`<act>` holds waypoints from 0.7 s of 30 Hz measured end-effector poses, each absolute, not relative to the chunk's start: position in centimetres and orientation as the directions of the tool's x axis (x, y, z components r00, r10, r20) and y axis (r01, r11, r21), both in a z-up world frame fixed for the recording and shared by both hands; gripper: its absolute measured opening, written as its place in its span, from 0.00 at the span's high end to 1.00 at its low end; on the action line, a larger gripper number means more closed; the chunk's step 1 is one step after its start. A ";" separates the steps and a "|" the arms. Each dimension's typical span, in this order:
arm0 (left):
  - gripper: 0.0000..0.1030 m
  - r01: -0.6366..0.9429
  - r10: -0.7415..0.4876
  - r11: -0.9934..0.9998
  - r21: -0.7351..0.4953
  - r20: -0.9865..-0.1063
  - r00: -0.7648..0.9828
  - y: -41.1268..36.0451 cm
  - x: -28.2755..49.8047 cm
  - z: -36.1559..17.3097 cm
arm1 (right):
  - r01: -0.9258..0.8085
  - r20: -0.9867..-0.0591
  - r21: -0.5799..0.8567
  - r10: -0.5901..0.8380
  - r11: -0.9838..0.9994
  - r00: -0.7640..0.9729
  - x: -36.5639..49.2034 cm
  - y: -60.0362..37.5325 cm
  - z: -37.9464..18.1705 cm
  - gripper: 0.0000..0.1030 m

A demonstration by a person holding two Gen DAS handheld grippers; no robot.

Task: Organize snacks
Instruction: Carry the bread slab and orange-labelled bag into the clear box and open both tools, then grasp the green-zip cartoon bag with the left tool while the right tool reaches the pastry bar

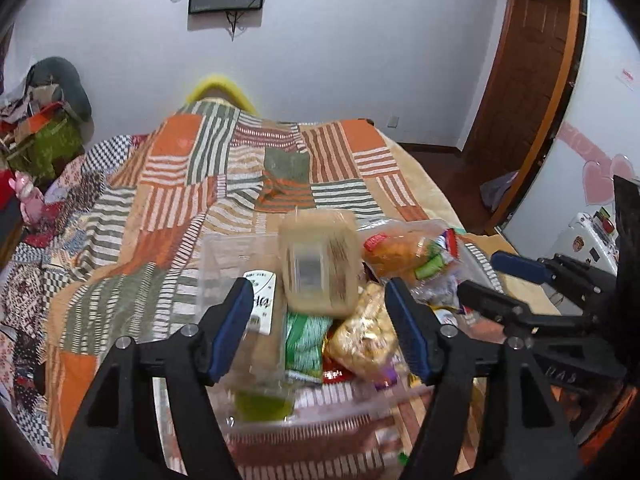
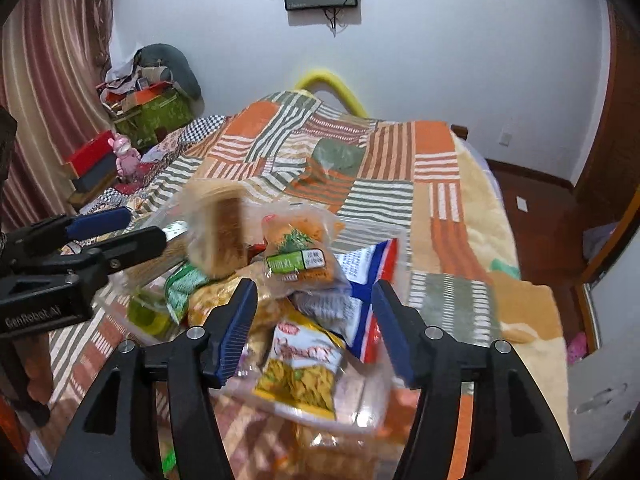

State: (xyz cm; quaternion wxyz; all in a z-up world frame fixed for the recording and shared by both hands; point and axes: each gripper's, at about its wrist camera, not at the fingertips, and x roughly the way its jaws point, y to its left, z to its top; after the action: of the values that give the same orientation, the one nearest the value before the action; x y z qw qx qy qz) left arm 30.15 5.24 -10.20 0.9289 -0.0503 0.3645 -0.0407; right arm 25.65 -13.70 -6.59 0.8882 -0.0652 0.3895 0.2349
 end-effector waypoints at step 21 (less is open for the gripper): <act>0.17 0.069 -0.128 0.992 -0.110 -0.762 0.634 4.6 20.7 -14.4 | -0.371 -0.853 0.053 0.235 0.927 0.466 22.6 -18.7 -13.7 0.09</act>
State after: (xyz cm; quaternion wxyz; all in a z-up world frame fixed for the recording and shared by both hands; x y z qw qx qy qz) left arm 20.73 4.62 -14.41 0.9033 -0.0353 0.4241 -0.0545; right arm 22.57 -18.74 -13.68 0.8532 -0.0701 0.4854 0.1777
